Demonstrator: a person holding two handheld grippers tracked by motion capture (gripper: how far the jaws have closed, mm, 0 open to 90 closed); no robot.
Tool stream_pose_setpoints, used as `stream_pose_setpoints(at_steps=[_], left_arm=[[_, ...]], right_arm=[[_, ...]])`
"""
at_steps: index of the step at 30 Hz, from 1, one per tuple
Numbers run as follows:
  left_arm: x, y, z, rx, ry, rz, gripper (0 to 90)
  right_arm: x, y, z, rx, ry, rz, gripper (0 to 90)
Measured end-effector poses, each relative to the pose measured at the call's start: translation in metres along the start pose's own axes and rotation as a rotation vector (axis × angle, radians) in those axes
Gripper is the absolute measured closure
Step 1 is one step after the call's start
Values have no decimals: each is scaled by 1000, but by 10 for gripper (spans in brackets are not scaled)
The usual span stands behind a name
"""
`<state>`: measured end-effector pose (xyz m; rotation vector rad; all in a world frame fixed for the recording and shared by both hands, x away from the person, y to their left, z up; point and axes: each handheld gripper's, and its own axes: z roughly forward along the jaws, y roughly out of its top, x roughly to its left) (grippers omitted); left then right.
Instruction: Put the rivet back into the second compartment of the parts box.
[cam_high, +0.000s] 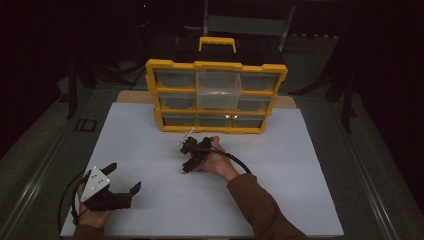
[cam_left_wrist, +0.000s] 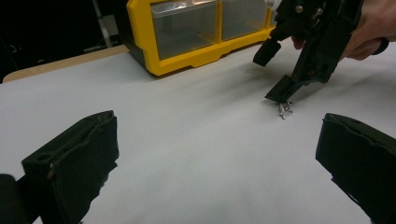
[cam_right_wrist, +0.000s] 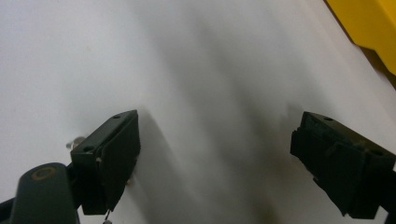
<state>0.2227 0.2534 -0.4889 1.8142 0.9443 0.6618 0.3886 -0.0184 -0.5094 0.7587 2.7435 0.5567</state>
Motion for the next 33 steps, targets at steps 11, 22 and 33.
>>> stream_pose_setpoints(at_steps=[11,22,33], left_arm=[[0,0,0,2,1,2,0],[0,0,0,0,1,-1,0],[0,0,0,3,0,1,0]], right_arm=[[6,0,-8,-21,41,-18,151],[4,-4,-7,-11,62,5,198],[9,-10,-11,15,112,-4,495]])
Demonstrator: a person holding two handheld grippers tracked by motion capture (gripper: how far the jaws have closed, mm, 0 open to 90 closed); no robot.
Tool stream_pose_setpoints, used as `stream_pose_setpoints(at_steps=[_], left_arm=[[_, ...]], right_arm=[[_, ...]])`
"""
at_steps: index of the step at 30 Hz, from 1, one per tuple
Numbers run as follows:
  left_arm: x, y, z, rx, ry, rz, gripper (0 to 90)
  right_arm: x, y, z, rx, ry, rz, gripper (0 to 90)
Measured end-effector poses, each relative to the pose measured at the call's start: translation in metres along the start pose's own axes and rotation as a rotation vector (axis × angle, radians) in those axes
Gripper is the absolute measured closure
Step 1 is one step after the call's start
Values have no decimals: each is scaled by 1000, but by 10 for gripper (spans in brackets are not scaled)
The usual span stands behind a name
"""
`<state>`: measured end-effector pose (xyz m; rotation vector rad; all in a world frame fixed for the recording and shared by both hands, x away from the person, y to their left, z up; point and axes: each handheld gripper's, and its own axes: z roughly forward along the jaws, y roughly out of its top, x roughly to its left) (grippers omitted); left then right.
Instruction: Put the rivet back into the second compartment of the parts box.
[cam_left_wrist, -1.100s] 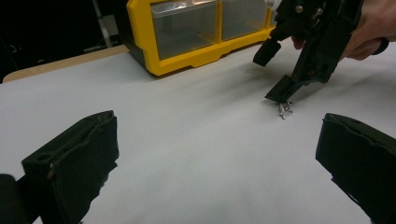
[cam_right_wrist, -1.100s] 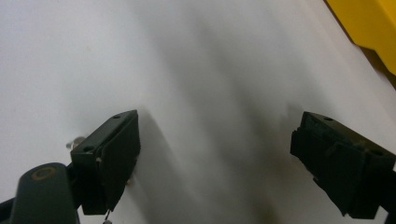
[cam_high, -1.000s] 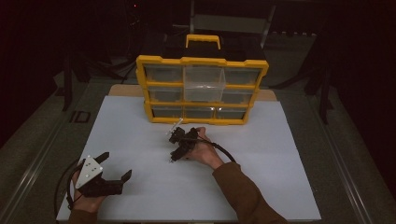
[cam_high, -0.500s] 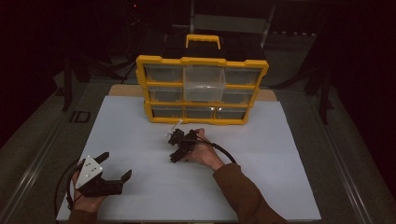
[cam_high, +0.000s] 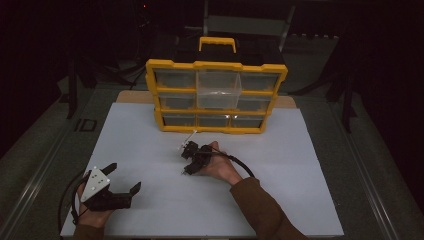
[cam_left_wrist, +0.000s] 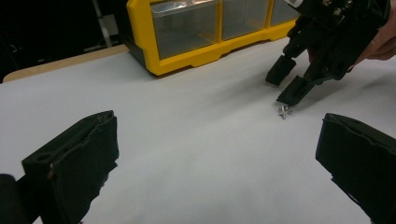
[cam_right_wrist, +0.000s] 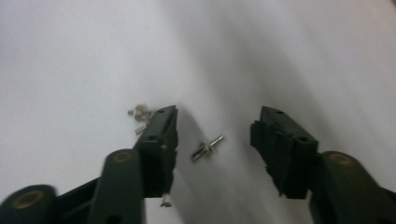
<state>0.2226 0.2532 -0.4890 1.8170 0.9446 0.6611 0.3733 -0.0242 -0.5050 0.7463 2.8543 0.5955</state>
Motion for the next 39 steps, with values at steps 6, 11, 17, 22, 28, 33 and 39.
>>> stream_pose_setpoints(at_steps=[6,11,17,22,28,33,39], left_arm=[[0,0,0,1,2,1,0],[0,0,1,2,1,1,0],[0,0,0,3,1,1,0],[0,0,0,3,1,0,0],[0,0,0,4,-1,-1,0],[0,0,1,7,-1,1,0],[0,0,1,8,-1,2,0]], right_arm=[[-1,-4,-3,11,32,32,646],[1,-1,-3,24,34,25,719],[0,0,-2,26,37,14,816],[-2,0,-2,34,44,0,826],[-2,0,-3,40,40,-13,829],[-6,-4,-7,38,51,-28,830],[-9,-4,-20,11,67,-28,830]])
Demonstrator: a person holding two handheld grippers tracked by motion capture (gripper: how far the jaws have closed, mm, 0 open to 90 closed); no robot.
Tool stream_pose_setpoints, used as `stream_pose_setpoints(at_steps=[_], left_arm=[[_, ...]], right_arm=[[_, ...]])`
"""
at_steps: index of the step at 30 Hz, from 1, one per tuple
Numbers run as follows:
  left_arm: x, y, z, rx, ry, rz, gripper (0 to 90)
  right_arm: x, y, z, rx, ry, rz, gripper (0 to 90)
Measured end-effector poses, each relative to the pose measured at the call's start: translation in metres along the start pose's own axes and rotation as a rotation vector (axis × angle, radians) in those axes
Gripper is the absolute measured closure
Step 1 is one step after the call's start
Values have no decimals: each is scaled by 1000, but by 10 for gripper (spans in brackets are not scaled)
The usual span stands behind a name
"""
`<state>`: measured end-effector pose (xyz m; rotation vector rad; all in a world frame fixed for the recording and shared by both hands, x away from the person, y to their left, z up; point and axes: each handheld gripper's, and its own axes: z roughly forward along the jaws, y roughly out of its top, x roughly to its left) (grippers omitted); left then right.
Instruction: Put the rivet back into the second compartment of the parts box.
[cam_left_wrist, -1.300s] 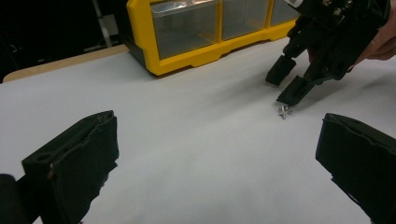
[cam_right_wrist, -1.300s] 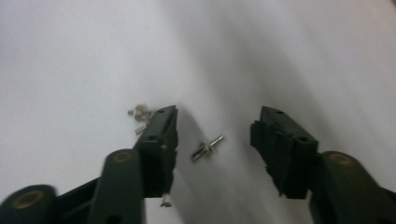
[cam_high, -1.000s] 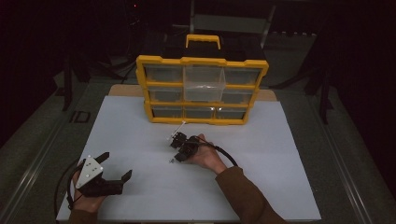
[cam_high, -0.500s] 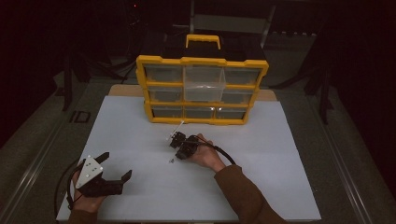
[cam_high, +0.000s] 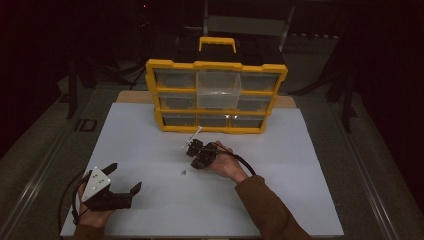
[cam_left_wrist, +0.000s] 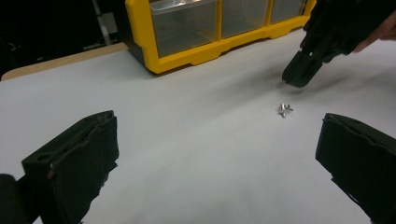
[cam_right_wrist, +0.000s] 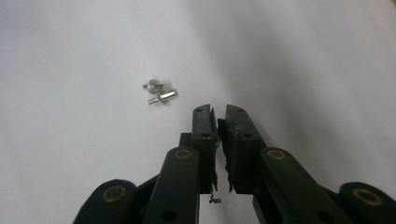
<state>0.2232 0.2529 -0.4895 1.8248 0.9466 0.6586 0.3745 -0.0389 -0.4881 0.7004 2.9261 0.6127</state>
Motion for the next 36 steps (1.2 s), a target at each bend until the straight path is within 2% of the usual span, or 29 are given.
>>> stream_pose_setpoints(at_steps=[15,24,27,29,36], left_arm=[[0,0,0,-1,1,-1,0],[0,0,0,-4,3,-2,0],[0,0,0,-4,4,-2,0],[0,0,0,-5,3,-3,0],[0,0,0,-6,2,-4,0]], right_arm=[[0,-2,-45,-53,12,7,830],[1,4,-80,-108,12,-36,830],[1,5,-85,-115,10,-42,830],[0,7,-96,-129,11,-44,830],[-1,10,-109,-154,18,-47,830]])
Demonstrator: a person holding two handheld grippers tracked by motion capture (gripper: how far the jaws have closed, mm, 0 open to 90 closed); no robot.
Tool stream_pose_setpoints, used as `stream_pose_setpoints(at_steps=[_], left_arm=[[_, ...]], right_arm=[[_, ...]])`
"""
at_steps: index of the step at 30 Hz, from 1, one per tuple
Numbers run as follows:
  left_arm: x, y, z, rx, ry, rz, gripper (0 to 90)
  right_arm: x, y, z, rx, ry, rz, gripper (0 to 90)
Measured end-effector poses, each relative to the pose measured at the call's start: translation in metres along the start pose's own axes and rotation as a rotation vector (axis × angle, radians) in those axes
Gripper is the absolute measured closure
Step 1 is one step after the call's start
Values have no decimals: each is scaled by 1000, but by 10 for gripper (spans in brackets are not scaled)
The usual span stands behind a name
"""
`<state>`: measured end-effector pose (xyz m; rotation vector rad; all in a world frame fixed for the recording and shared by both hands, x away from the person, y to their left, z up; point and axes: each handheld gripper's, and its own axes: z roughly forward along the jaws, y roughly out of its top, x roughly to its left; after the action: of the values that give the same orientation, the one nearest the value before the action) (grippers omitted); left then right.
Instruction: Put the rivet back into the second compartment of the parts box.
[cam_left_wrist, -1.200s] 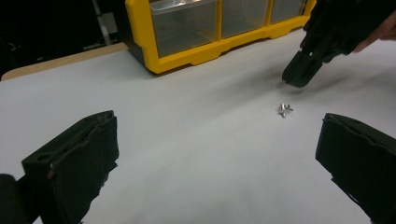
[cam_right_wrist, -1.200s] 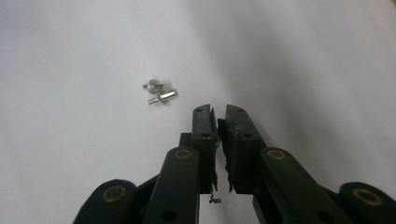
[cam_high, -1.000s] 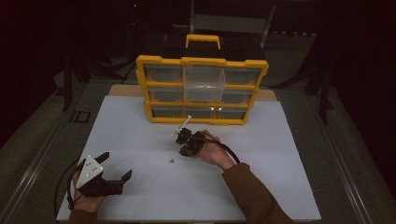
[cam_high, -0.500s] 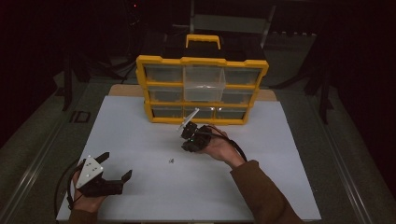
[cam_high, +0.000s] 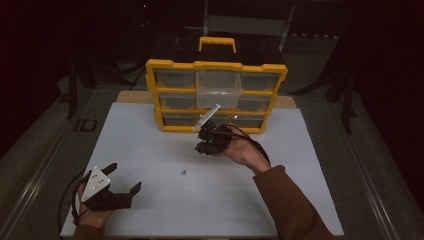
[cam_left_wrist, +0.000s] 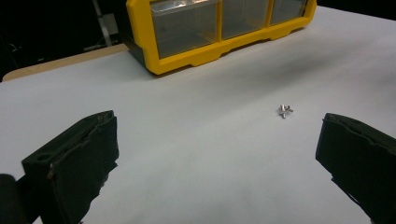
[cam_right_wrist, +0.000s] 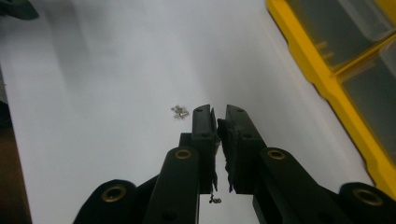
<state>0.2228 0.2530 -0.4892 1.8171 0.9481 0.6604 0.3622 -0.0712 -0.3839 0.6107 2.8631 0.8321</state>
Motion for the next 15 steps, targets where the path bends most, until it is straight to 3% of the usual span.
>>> stream_pose_setpoints(at_steps=[15], left_arm=[[0,0,0,2,0,-2,0]], right_arm=[[-8,24,-45,-73,-10,-30,830]])
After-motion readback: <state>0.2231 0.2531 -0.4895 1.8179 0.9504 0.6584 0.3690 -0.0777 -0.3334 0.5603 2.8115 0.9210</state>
